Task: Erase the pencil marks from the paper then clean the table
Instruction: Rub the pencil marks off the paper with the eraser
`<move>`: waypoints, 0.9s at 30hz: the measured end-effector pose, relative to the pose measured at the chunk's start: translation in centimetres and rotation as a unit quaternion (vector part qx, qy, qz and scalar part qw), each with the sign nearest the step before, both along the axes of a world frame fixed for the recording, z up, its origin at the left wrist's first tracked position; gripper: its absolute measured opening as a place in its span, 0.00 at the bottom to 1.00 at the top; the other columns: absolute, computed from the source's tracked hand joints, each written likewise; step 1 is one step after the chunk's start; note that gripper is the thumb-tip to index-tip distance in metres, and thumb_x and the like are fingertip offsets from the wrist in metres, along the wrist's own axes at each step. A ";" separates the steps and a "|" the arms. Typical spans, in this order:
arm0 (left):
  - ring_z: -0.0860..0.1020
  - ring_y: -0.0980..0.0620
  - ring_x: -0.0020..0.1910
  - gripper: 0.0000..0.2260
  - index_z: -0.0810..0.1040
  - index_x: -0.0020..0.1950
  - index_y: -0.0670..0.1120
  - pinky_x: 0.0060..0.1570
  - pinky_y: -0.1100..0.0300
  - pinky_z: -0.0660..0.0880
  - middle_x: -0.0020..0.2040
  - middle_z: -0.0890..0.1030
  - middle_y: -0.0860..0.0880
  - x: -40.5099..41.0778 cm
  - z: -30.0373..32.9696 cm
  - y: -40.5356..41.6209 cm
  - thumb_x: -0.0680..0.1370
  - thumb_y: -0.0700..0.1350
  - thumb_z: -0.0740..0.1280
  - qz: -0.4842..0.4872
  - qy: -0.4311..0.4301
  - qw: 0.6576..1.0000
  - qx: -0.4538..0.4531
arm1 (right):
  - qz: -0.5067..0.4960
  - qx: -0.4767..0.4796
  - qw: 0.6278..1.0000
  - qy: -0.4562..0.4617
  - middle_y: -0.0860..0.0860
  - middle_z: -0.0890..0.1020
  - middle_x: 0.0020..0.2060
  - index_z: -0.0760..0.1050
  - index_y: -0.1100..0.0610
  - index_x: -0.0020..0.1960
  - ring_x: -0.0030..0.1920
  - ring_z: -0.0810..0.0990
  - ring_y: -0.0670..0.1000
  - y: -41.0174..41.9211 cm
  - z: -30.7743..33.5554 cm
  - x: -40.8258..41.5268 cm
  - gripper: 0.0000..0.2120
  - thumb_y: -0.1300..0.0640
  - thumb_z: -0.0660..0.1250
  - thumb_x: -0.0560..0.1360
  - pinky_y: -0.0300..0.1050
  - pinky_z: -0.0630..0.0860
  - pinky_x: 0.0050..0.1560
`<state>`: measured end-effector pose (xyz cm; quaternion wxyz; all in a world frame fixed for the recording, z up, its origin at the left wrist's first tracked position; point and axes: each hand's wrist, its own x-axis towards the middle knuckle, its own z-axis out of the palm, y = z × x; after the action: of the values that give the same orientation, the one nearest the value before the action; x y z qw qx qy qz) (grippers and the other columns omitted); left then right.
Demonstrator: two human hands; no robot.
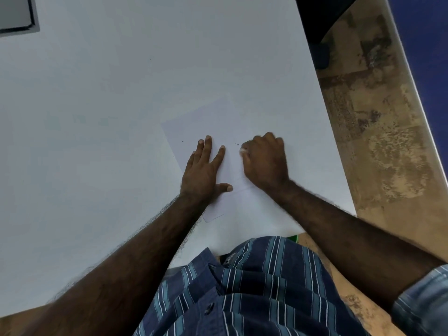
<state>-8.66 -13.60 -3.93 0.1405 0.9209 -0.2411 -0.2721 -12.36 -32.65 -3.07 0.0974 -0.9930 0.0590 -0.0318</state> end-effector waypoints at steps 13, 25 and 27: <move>0.37 0.44 0.83 0.50 0.45 0.85 0.53 0.80 0.49 0.44 0.83 0.35 0.44 0.1 -0.2 0.1 0.73 0.69 0.69 -0.004 0.004 1.000 -0.007 | -0.014 -0.003 1.000 -0.005 0.51 0.84 0.44 0.84 0.54 0.51 0.48 0.78 0.58 2.1 -0.4 -0.2 0.09 0.53 0.65 0.81 0.54 0.68 0.49; 0.37 0.44 0.83 0.50 0.45 0.85 0.53 0.81 0.48 0.45 0.83 0.34 0.45 0.1 0.1 0.1 0.74 0.66 0.72 -0.002 0.003 1.000 -0.001 | -0.034 -0.014 0.999 -0.007 0.51 0.84 0.42 0.83 0.55 0.48 0.48 0.78 0.59 1.7 -0.7 0.8 0.08 0.54 0.66 0.80 0.55 0.68 0.49; 0.37 0.44 0.83 0.49 0.46 0.85 0.52 0.81 0.48 0.45 0.83 0.36 0.44 -0.1 0.0 0.1 0.74 0.66 0.71 0.000 -0.007 1.000 -0.012 | 0.036 -0.009 0.999 0.015 0.51 0.84 0.42 0.84 0.55 0.49 0.48 0.78 0.58 3.2 -0.5 -1.1 0.11 0.53 0.64 0.82 0.55 0.69 0.50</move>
<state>-8.72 -13.46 -3.95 0.1497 0.9211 -0.2452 -0.2626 -13.43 -29.43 -3.61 0.0889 -0.9956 0.0246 -0.0138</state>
